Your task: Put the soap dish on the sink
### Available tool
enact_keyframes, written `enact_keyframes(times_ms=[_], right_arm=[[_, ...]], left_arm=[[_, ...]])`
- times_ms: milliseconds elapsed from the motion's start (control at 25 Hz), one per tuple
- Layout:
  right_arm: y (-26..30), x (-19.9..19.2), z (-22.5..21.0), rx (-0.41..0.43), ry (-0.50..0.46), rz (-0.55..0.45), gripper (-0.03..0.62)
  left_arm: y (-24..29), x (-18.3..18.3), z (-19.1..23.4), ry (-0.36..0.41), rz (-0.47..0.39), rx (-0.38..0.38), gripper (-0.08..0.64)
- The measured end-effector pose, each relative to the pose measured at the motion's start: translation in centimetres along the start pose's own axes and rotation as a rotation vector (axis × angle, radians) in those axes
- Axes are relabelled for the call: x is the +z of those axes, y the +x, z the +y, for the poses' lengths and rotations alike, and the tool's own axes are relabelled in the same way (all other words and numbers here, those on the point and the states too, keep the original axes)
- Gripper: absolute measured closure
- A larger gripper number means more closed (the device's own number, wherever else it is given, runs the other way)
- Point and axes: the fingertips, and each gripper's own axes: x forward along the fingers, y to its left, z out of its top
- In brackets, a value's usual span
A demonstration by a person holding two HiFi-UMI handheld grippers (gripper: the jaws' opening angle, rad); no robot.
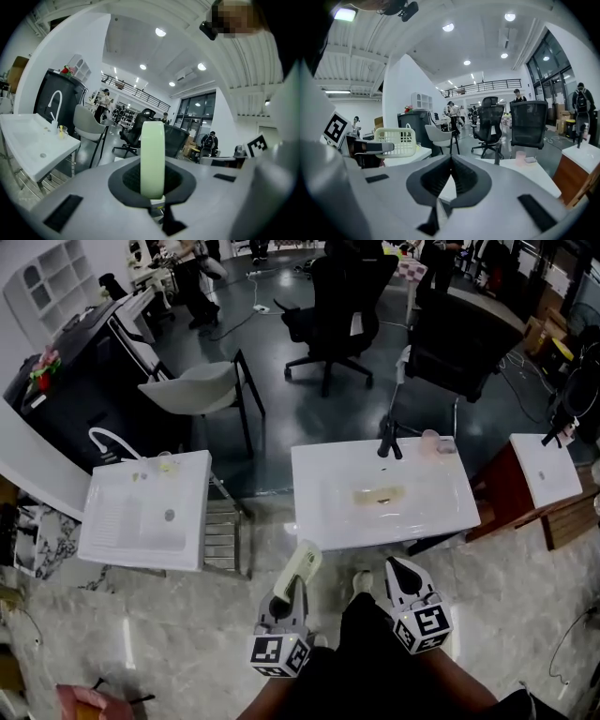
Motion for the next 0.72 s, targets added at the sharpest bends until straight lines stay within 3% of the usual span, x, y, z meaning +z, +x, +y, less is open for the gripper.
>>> enact_keyframes(times_ms=[720], right_arm=[[9.0, 2.2, -13.8, 0.055, 0.109, -0.033, 0.594]], left_arm=[[15.6, -0.1, -2.1, 0.079, 0.127, 0.078, 0.537]])
